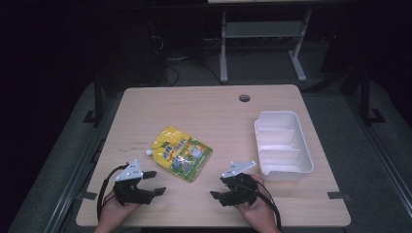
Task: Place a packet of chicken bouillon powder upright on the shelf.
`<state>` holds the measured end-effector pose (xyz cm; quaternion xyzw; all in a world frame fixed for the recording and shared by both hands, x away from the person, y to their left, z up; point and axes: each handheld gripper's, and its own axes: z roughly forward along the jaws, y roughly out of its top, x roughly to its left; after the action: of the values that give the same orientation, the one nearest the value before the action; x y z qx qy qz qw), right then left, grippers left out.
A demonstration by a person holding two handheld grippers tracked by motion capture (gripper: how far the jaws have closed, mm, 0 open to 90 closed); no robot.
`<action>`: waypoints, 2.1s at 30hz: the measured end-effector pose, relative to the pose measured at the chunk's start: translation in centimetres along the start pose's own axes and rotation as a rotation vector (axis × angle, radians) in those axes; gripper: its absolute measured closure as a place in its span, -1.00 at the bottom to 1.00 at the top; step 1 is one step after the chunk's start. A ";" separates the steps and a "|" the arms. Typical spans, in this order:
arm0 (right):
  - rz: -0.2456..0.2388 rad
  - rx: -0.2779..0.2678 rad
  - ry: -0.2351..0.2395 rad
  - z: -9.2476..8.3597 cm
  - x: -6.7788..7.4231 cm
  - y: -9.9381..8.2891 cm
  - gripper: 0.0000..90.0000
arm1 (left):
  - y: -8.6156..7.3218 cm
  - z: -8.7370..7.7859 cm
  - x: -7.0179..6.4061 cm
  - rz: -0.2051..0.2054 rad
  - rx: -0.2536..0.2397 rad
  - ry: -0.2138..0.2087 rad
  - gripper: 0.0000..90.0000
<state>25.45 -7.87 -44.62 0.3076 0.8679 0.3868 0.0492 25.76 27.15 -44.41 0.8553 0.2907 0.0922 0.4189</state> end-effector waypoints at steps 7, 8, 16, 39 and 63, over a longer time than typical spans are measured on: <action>0.003 -0.023 0.004 0.4 -0.2 0.8 -0.11 | 0.0 -0.1 0.4 -0.010 -0.008 0.009 -0.38; 0.002 -0.032 0.000 0.5 -0.4 1.0 -0.09 | 0.0 -0.1 0.4 -0.008 -0.006 0.011 -0.38; 0.008 -0.050 -0.016 1.3 -1.6 2.5 -0.06 | -0.1 0.1 0.3 0.000 0.007 0.013 -0.37; -0.027 -0.026 0.003 4.5 -2.1 7.7 0.33 | -0.3 -0.6 1.8 -0.069 -0.032 0.032 -0.39; -0.026 0.085 -0.055 8.2 -3.0 8.3 0.88 | 5.1 -1.7 7.8 -0.248 -0.063 0.100 -0.40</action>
<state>34.60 -0.08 -44.97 0.3088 0.8859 0.3401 0.0649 33.62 30.29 -40.07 0.7937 0.4115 0.0913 0.4386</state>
